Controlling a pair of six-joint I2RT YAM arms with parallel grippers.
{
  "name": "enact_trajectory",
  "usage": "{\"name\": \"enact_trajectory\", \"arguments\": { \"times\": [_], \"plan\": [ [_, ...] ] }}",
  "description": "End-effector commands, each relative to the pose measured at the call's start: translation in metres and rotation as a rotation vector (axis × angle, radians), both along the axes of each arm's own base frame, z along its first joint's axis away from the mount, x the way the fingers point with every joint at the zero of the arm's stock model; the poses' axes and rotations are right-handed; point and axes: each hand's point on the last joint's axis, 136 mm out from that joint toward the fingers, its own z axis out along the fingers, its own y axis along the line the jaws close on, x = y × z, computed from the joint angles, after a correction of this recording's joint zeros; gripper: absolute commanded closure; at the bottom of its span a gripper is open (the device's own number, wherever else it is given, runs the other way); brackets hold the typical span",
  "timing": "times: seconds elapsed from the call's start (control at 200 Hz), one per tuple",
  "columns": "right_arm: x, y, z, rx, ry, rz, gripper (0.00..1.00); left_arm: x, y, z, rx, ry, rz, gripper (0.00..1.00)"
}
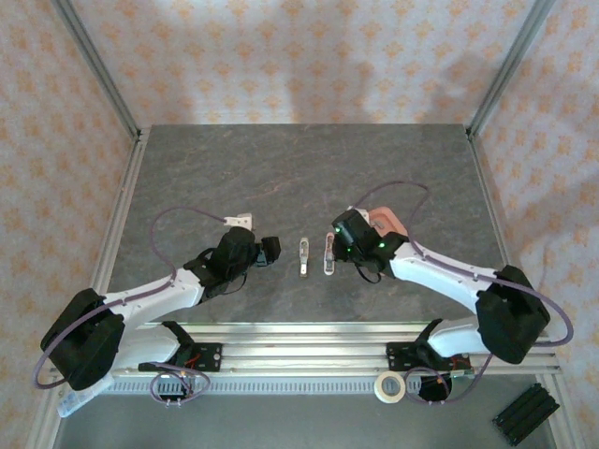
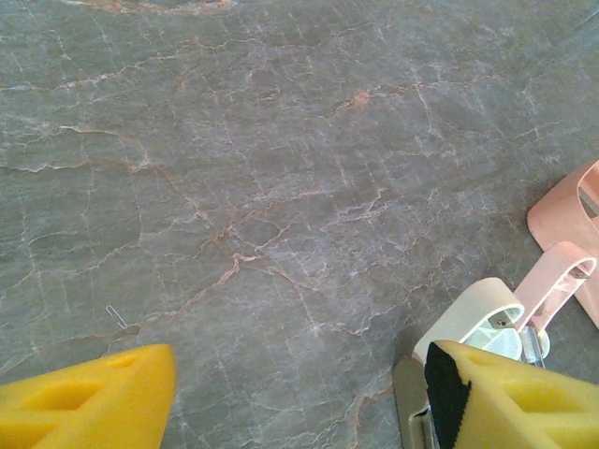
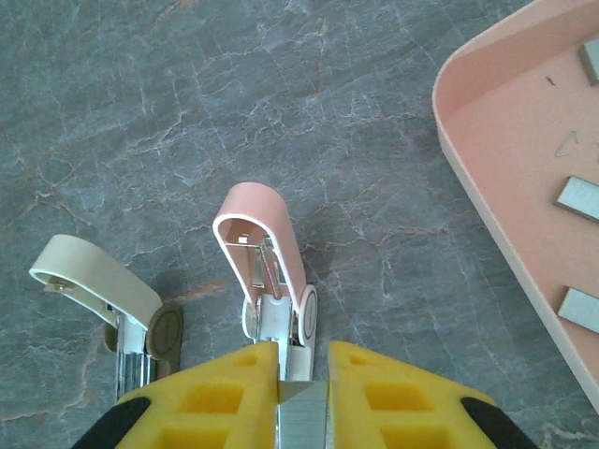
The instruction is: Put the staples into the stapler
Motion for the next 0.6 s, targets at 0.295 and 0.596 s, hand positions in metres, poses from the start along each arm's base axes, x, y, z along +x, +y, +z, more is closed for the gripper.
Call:
{"name": "enact_trajectory", "arguments": {
  "times": [0.295,0.596],
  "plan": [
    [0.027,0.026,0.009,0.003,-0.084,0.063,0.80,0.002,0.000,-0.003,-0.025,0.006,0.013,0.29],
    [0.036,0.035,0.003,-0.003,-0.104,0.097,0.80,0.000,0.001,-0.009,-0.033,0.015,0.013,0.29]
  ]
}}
